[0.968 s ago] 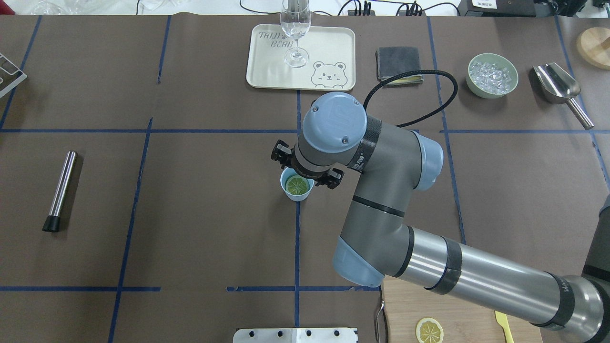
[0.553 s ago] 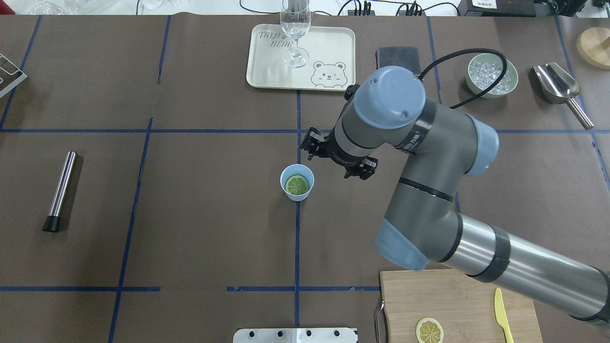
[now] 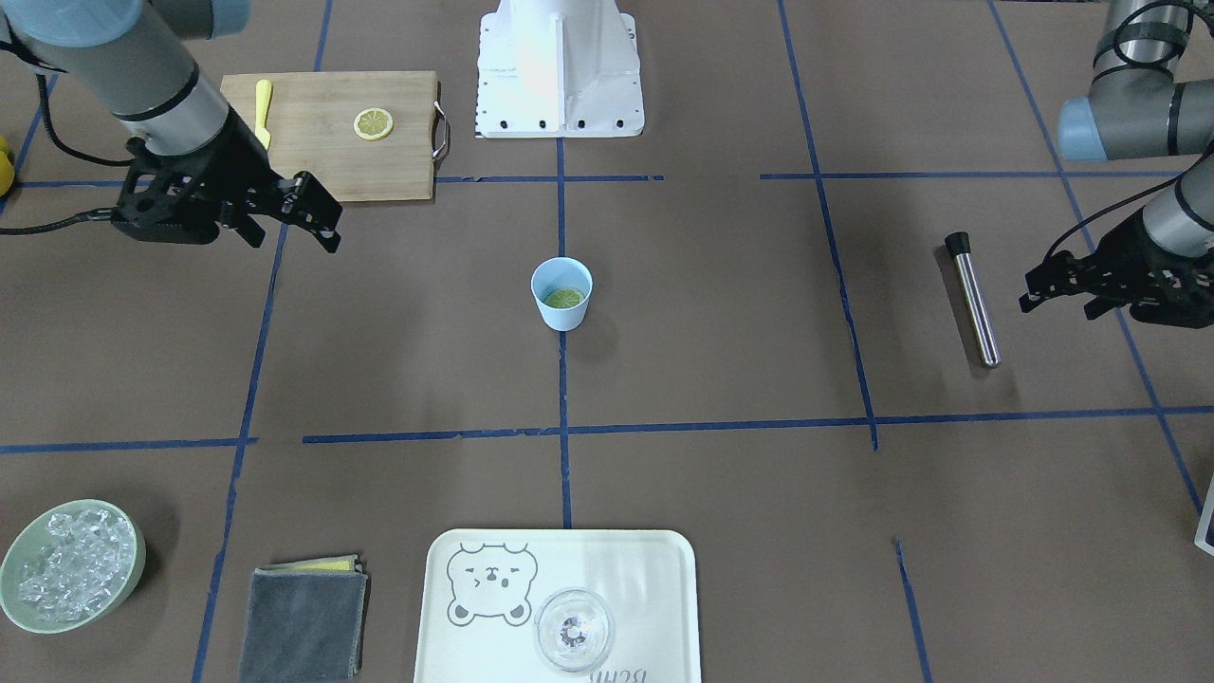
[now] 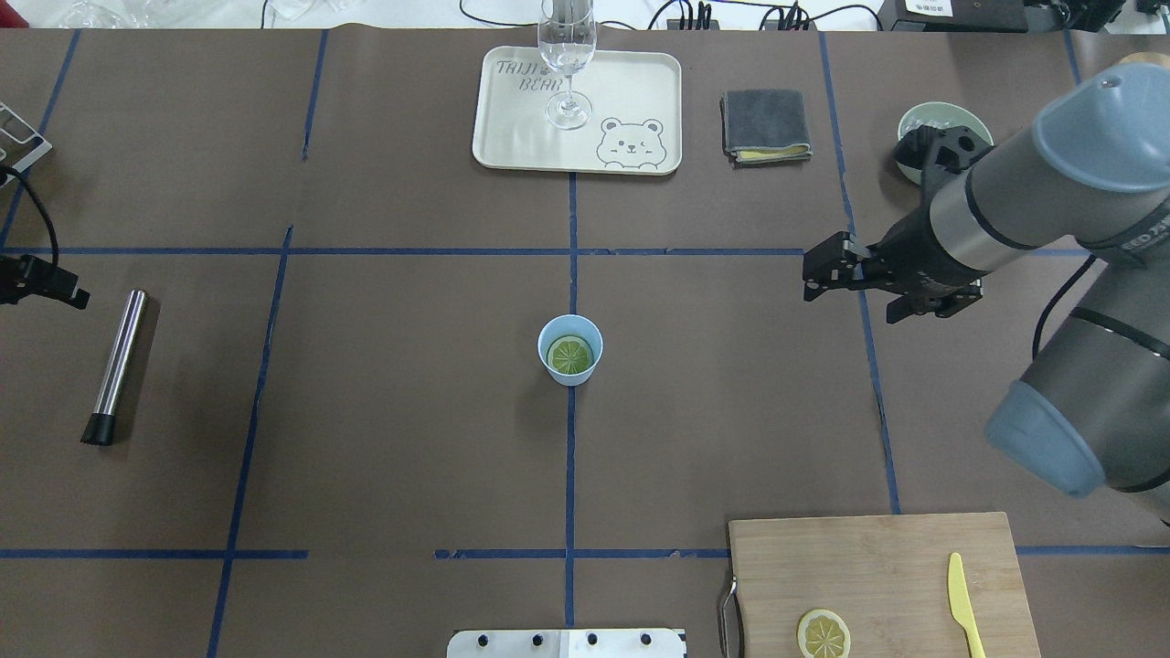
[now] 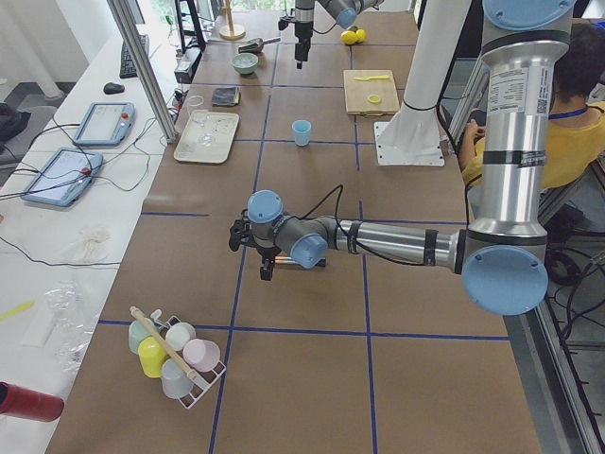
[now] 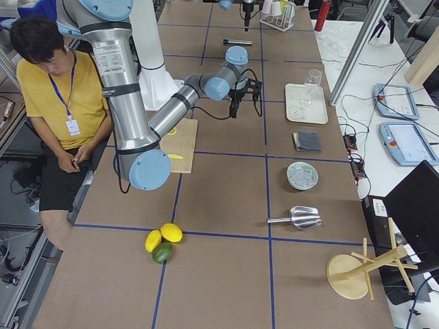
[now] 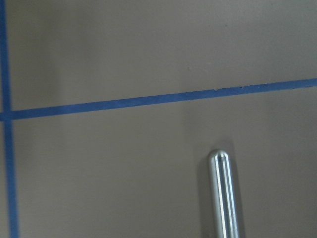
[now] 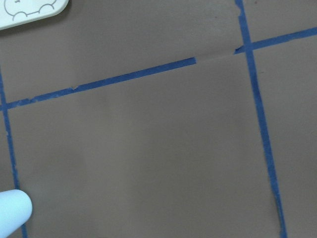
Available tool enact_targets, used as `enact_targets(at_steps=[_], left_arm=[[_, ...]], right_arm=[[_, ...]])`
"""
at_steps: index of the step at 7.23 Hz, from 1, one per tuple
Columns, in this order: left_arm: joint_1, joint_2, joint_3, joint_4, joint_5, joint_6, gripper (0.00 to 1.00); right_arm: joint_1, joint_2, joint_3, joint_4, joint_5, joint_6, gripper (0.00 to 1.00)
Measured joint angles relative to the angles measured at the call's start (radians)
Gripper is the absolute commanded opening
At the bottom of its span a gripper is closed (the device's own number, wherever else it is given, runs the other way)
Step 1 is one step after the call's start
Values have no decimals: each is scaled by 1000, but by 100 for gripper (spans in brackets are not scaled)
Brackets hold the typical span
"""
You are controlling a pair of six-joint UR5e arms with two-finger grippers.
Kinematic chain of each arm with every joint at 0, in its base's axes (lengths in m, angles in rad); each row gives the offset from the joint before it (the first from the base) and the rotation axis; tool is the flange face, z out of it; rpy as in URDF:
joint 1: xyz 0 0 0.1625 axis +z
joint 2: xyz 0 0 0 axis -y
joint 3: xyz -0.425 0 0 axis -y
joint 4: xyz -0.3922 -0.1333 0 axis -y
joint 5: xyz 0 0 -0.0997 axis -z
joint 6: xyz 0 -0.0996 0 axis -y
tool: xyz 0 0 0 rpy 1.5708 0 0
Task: Squeeze lemon into cup
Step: 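Grasp the steel muddler with the left gripper while the right arm withdraws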
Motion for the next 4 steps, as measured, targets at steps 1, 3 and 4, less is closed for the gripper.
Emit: enact_targets(at_steps=[1,3,4], left_arm=[[32,-28,25,1,23,-22,97],[109,-56,48,4,79,-62,91],[127,-61,52,5,96,-68,76]], right_arm=[[16,-28,6,2,8,-45,100],[24,-47,10,4,12,-69,100],[25,-50,10,4,12,-71,100]])
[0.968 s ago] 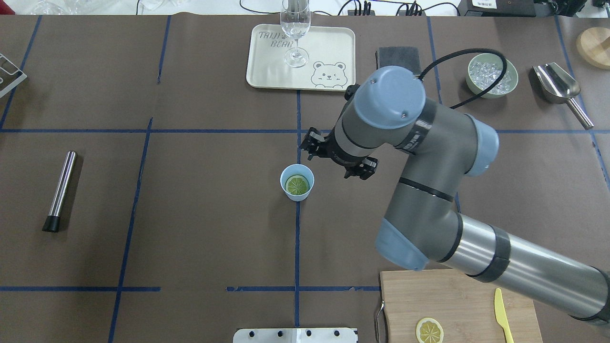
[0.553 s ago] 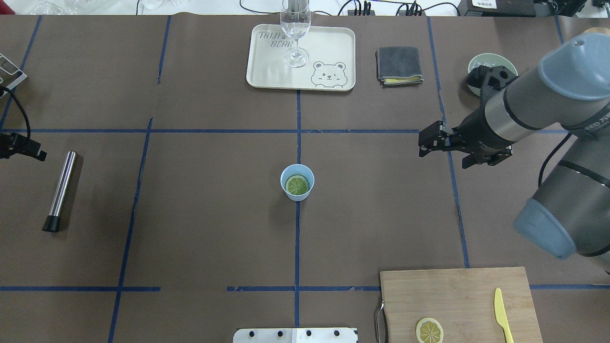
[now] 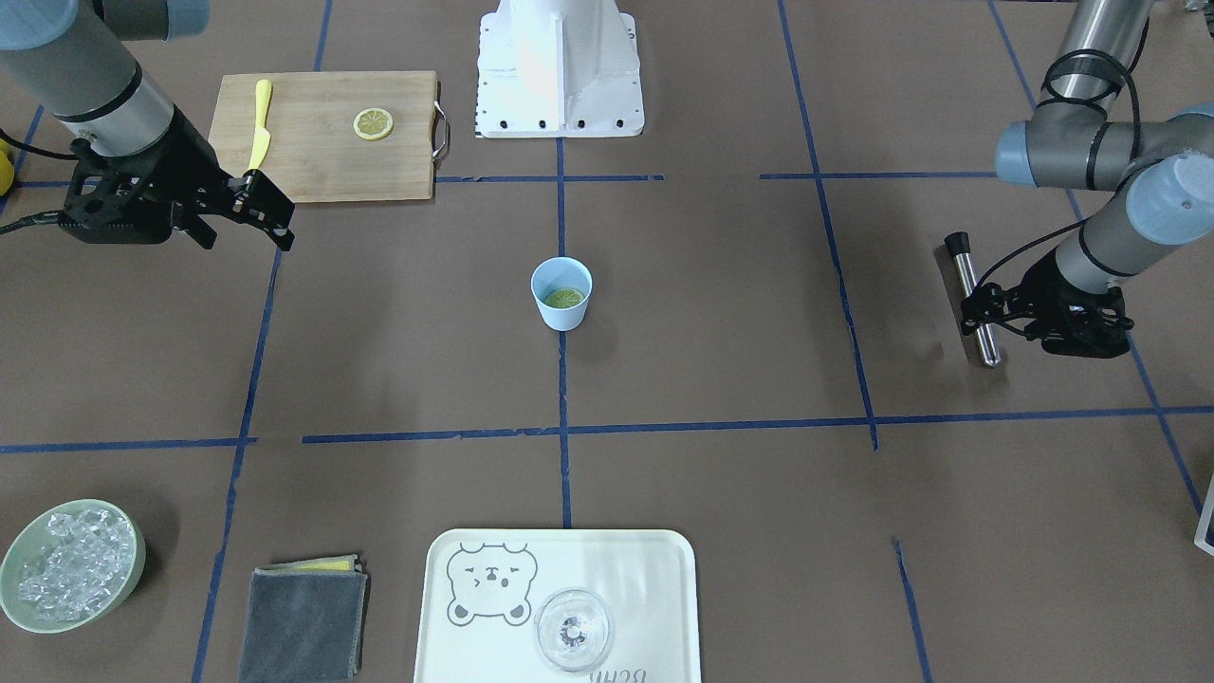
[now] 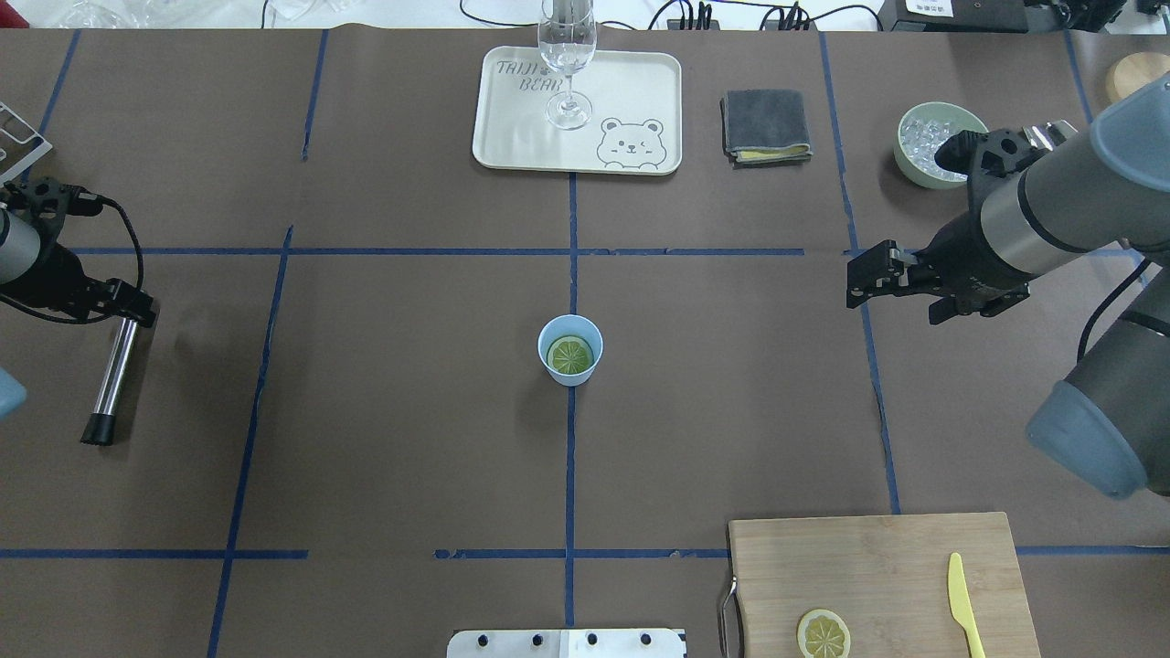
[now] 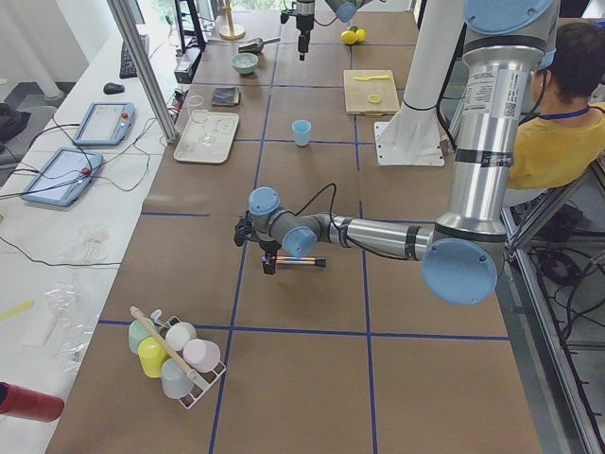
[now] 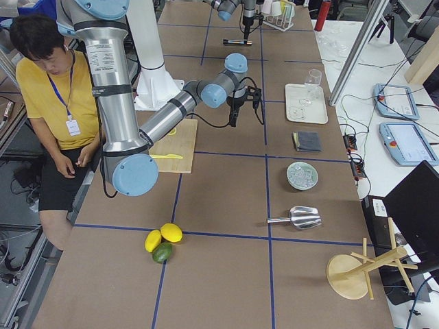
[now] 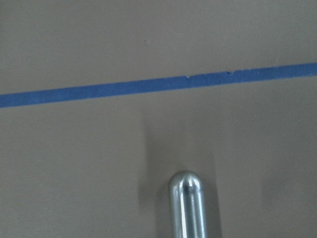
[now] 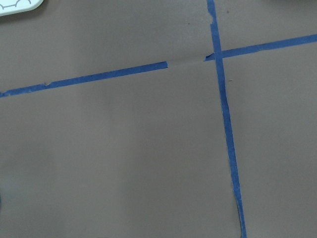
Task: Squeeze lemon into cup
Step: 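Grasp the steel muddler with the left gripper while the right arm withdraws, then carry the muddler with the left gripper over the blue cup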
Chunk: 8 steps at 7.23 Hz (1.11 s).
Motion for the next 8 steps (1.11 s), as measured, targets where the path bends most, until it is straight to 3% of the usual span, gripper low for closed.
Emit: enact_targets(at_steps=[1,2,3,4,5,8], left_arm=[[9,-2,2,1,7,-3,61],[13,-3,4,2,10,-3,52],[16,-3,7,2,13,-2,51],[17,-4,10,2,16,-1,38],[18,-4,11,2,18,-1,0],[17,0,-19,4,17,-4,0]], right_arm=[[0,-2,1,0,0,0,100],[0,-4,2,0,0,-1,100],[0,-4,4,0,0,-1,100],[0,-5,5,0,0,-1,100],[0,-5,5,0,1,-1,100],[-1,-4,4,0,2,-1,100]])
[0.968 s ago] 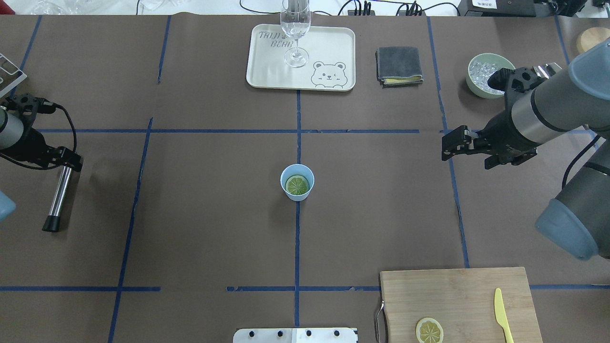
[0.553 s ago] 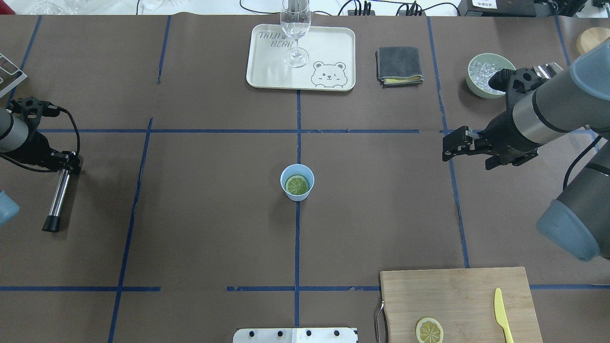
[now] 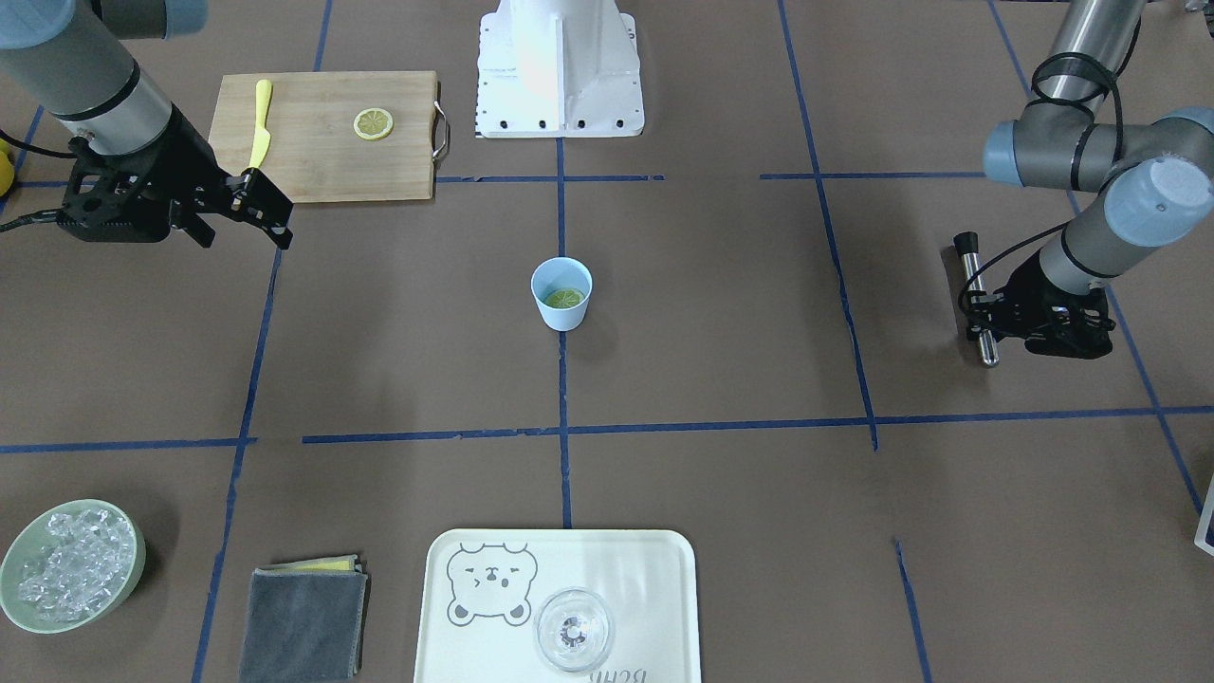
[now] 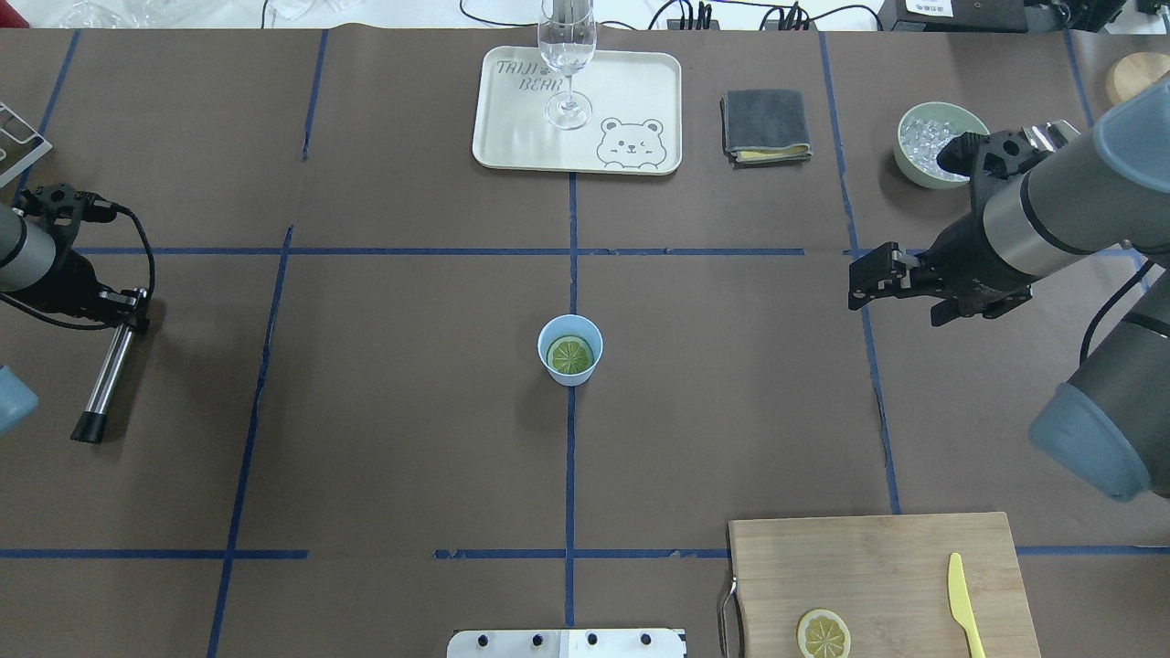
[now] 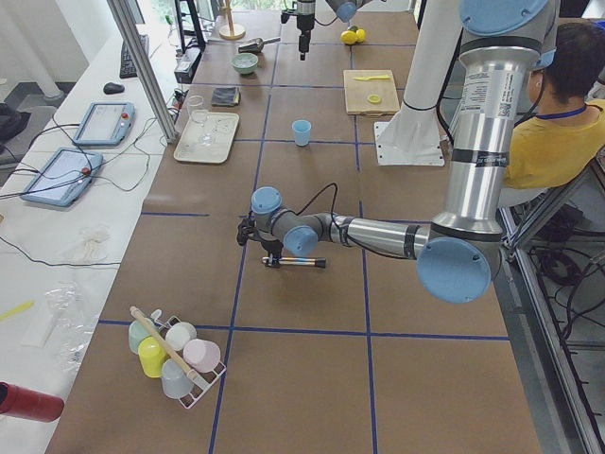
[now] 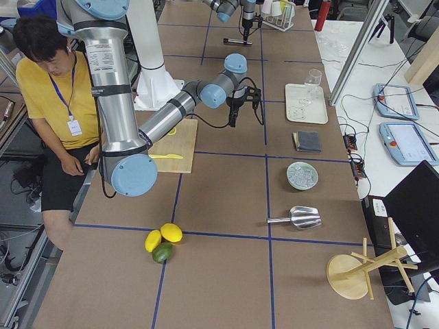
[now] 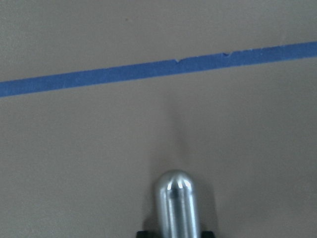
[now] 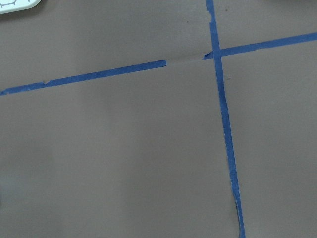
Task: Squeeze lemon into cup
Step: 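Carry the muddler with the left gripper over the blue cup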
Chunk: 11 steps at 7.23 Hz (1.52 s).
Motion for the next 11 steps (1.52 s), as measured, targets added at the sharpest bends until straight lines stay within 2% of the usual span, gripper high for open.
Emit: enact_targets(at_steps=[2,5,7,9,11], left_arm=[[-5,5,-98,27,-4,3,0],[-7,-78,-309,178,7,-7,0],[32,-208,-412,197,71,-17,0],[106,-332,-445,204,138,-25,0],[222,-423,-479,164,316,-27,0]], right_arm=[[0,5,2,0,0,1,100],[15,-21,34,-1,-2,3,100],[25,-76,89,0,-5,2,100],[31,-94,104,1,-13,1,100],[43,-100,106,1,-13,1,100]])
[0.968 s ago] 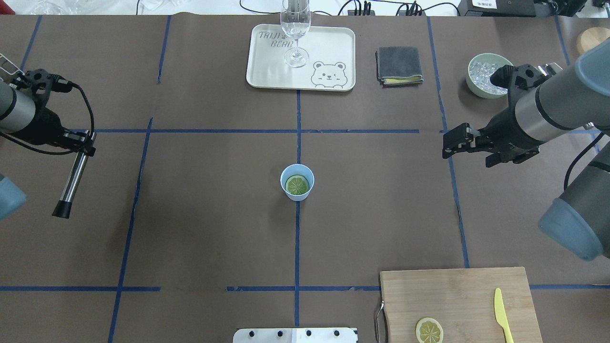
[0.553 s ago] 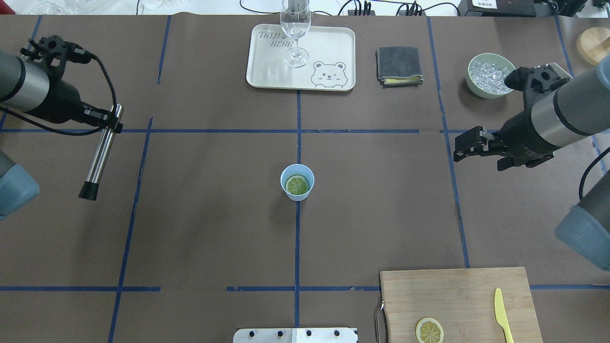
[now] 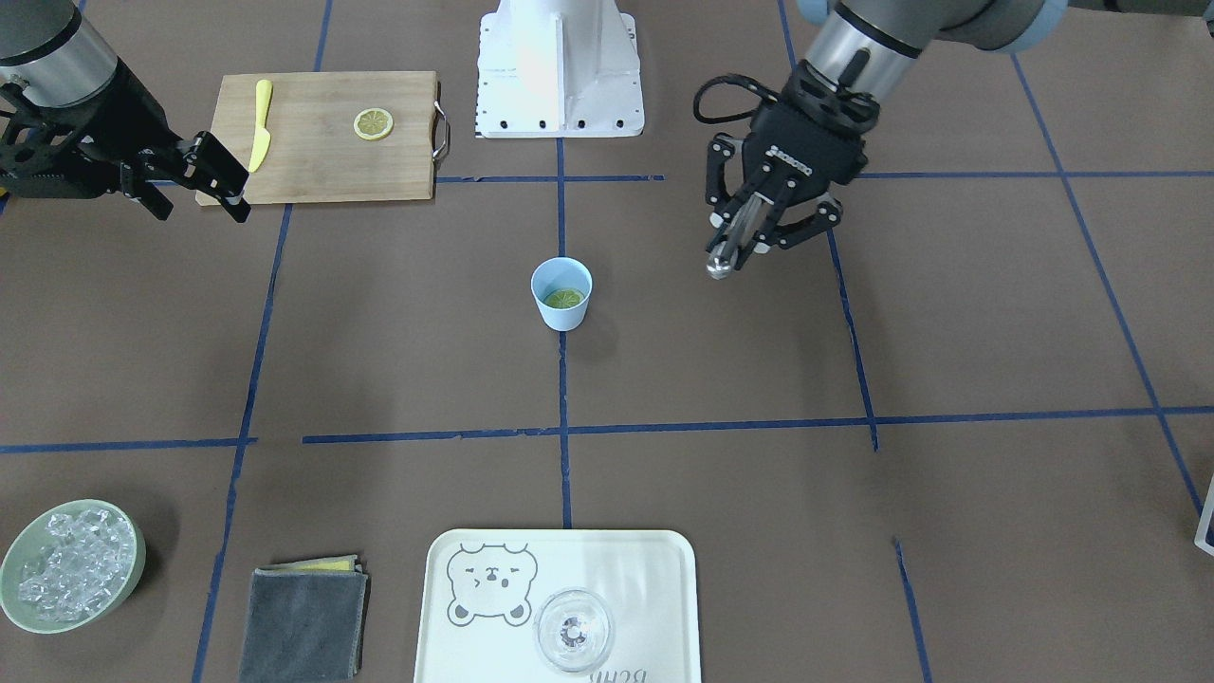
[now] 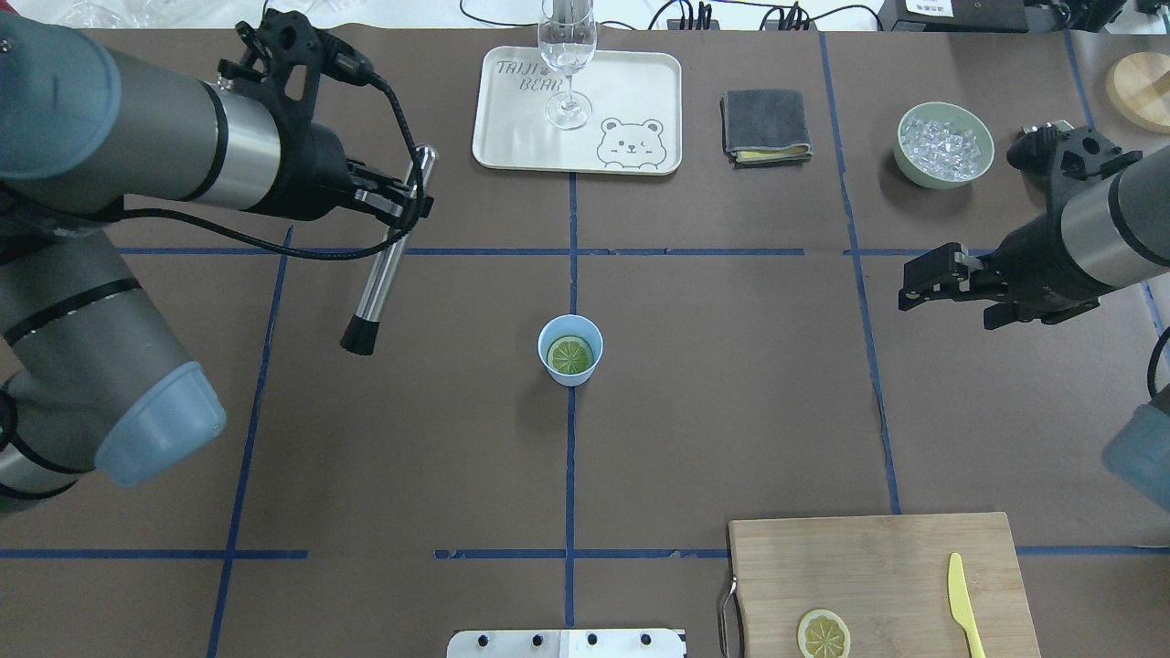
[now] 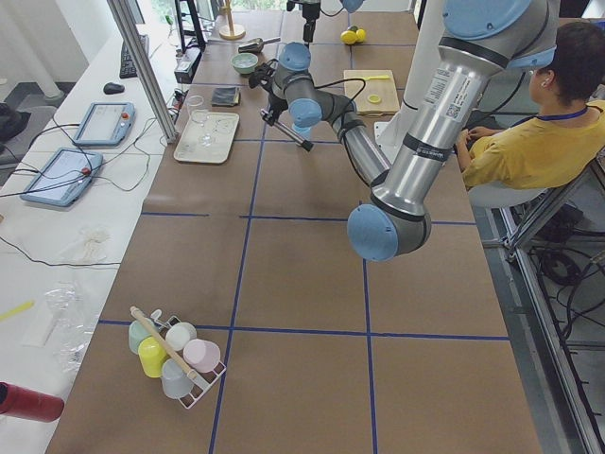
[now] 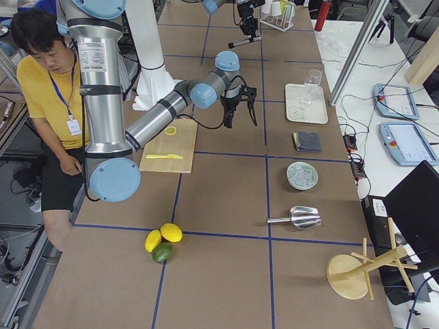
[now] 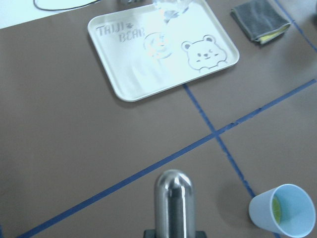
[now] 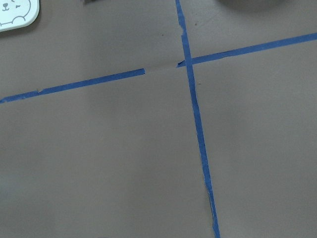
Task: Squeeze lemon into cup
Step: 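Carry the muddler with the left gripper over the blue cup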
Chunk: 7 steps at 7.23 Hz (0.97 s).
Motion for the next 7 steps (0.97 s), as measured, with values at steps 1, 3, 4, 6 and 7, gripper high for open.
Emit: enact_targets(at_steps=[1,3,4,6,7], left_arm=[[45,-18,3,-75,76,2,0],[195,-27,53,-275,379,0,0],[283,-32,82,-351,557,-1,0],[378,-42,164,-498,795,-1,0],[408,-56,213,-554,870,1,0]], right_arm=[[4,-2,0,0,-1,0,100],[13,-13,1,0,1,-1,100],[16,-19,2,0,2,-1,100],[17,-25,5,0,4,-1,100],[18,-25,6,0,5,0,100]])
